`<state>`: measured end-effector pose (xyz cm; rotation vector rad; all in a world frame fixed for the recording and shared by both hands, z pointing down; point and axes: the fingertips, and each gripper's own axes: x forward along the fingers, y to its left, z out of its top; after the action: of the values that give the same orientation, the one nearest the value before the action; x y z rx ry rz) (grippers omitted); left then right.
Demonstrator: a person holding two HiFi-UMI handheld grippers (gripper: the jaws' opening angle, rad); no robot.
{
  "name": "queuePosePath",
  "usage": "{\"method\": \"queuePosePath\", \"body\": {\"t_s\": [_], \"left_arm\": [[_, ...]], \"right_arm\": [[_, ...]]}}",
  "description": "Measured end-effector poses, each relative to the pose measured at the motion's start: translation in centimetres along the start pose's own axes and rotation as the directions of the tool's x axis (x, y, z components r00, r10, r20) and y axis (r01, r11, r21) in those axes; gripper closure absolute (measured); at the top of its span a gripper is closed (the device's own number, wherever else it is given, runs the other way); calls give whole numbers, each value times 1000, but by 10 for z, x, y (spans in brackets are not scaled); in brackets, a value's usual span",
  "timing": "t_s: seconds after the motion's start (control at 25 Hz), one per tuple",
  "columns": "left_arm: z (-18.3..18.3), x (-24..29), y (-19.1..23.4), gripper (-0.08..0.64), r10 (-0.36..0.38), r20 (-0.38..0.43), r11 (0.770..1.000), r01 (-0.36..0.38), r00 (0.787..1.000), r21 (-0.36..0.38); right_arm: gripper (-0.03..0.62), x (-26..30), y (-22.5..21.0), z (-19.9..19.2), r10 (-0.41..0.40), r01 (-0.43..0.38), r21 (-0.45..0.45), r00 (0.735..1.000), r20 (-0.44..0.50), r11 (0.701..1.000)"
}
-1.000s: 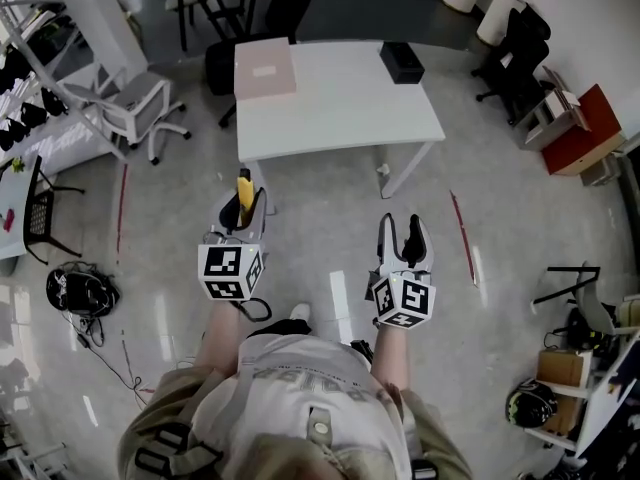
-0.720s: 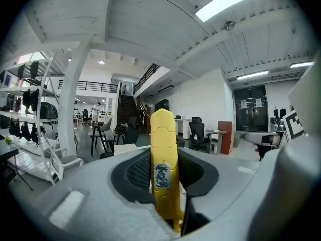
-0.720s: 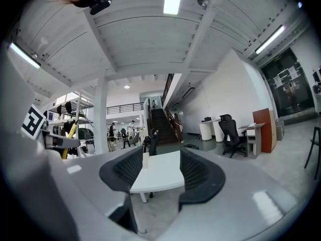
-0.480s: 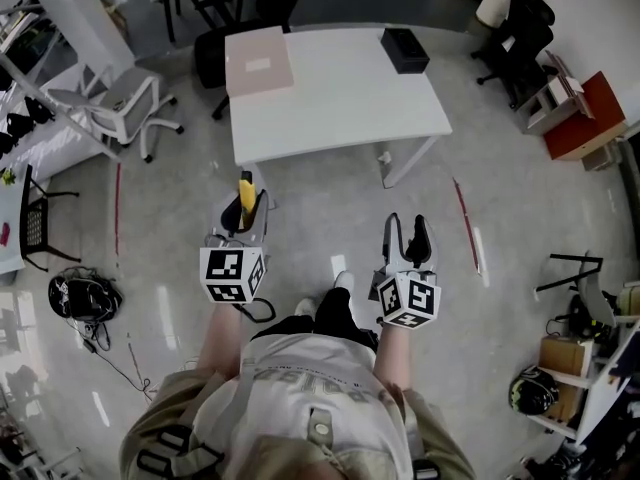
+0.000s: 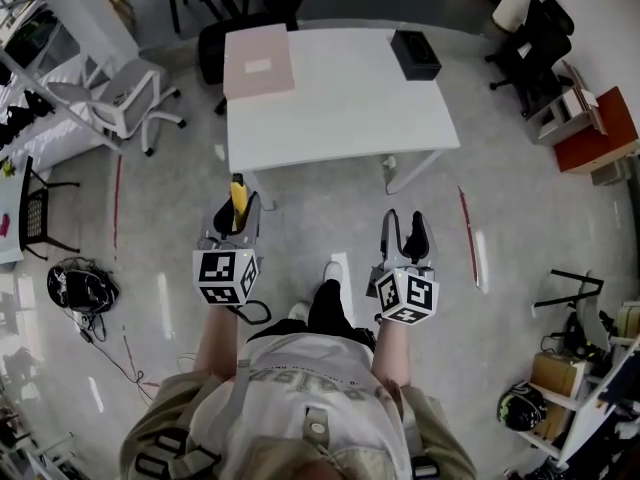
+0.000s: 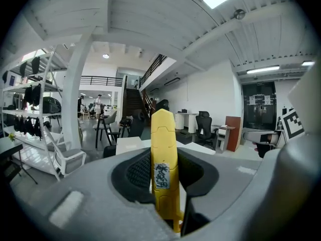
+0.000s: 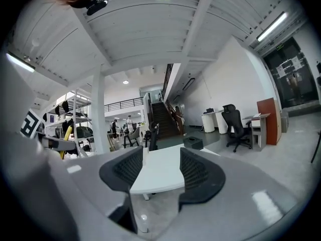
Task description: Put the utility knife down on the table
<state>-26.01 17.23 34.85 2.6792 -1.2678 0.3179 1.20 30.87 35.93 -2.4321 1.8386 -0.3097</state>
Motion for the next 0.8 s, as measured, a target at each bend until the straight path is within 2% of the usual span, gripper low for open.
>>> {"method": "queuePosePath", "body": {"t_s": [0.48, 0.8], "left_arm": [[63, 113, -55, 451, 24, 67, 1000, -25, 997, 13], [68, 144, -70, 451, 51, 45, 999, -52, 998, 8]], "right_arm": [[362, 100, -79, 49, 78, -79, 8, 996, 31, 997], [362, 134, -106, 54, 117, -117, 21, 993, 18, 993]]}}
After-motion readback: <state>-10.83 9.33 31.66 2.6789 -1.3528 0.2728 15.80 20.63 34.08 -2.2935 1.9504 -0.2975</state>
